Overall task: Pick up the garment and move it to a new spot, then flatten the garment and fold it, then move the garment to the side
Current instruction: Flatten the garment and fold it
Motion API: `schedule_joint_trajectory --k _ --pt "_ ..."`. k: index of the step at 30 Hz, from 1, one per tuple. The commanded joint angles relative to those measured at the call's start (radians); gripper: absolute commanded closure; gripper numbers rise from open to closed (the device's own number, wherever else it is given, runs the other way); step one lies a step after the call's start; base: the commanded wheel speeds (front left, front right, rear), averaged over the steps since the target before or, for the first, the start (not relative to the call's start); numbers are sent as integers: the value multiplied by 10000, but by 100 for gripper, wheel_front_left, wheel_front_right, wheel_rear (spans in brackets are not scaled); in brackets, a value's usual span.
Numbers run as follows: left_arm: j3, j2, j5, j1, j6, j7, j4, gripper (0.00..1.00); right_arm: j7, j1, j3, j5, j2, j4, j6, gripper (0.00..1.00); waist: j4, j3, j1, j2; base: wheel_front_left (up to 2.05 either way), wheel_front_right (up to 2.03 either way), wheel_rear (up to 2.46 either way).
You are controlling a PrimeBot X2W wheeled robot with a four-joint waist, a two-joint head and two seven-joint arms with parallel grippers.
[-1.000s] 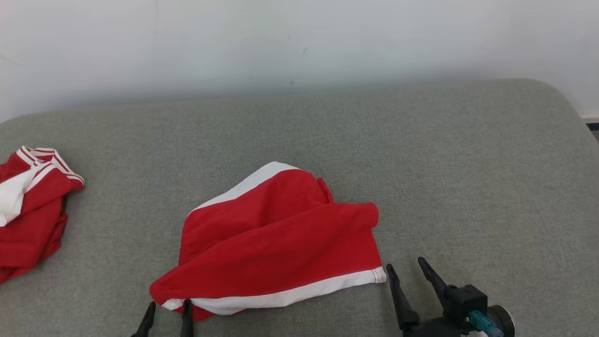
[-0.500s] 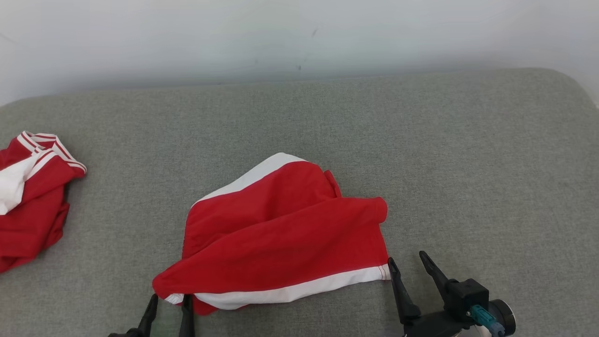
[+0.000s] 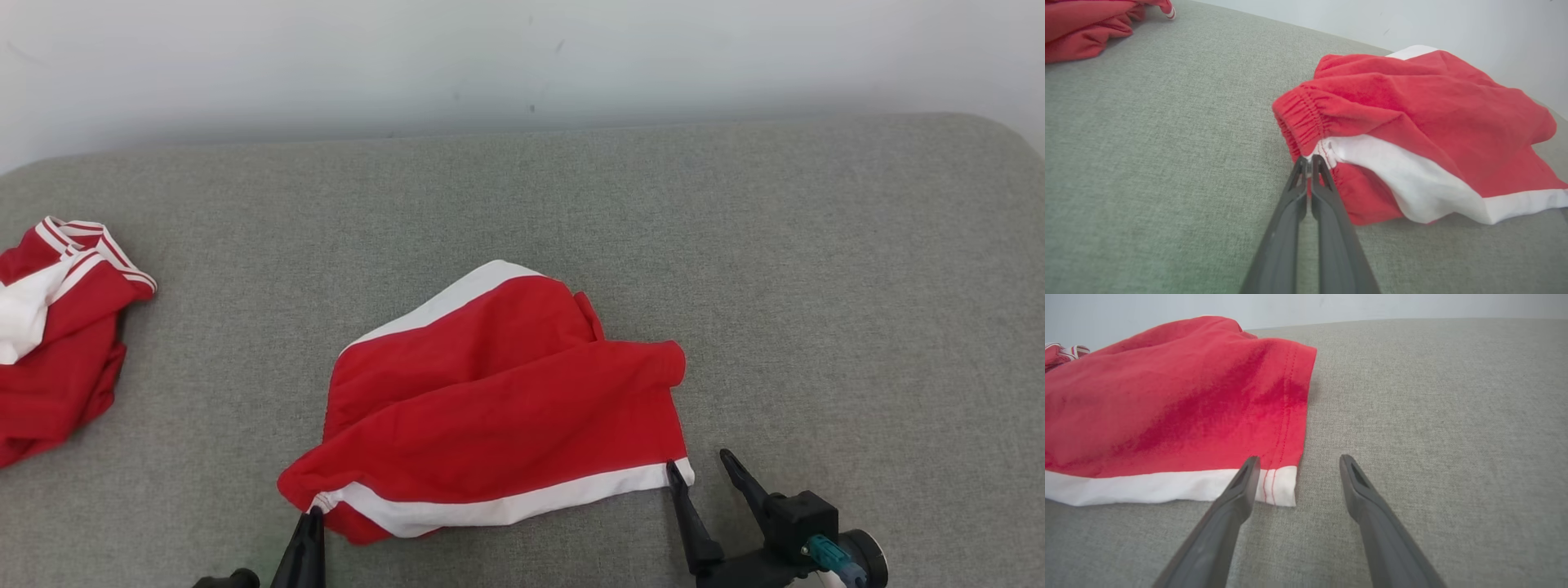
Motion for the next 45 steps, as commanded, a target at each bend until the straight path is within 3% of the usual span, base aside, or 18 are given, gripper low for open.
schedule_joint_trajectory --k 1,20,21,22,23,24,25,37,45 --pt "-36 -8 -92 -88 -37 16 18 100 -1 -75 3 104 5 92 -26 0 3 8 0 -1 0 0 0" --pt "-537 -7 -233 -167 -66 16 -170 100 -1 -240 -18 225 5 635 -27 0 71 138 0 -1 0 0 0" --pt "-547 -7 -235 -169 -66 16 -179 100 1 -252 9 245 5 654 -27 9 78 142 0 -1 0 0 0" --pt "-557 -7 -235 -170 -67 16 -186 100 1 -267 45 257 5 665 -27 42 82 149 0 -1 0 0 0" --pt "-556 -9 -212 -182 -67 15 -212 100 1 -271 89 282 5 675 -27 63 88 160 0 -1 0 0 0" --pt "-542 -7 -171 -194 -67 16 -239 100 1 -276 138 314 5 677 -27 75 96 165 0 -1 0 0 0" --pt "-543 -7 -151 -196 -67 16 -254 100 -1 -277 181 338 5 670 -27 100 104 167 0 -1 0 0 0" --pt "-535 81 217 -81 -67 15 -1010 100 -2 -118 -22 820 -115 -685 -27 100 75 -387 0 -1 0 0 0" --pt "-769 1179 270 -676 -55 -5 -2493 100 0 -791 -350 1284 -332 -2230 -27 100 86 -1212 0 -1 0 0 0"
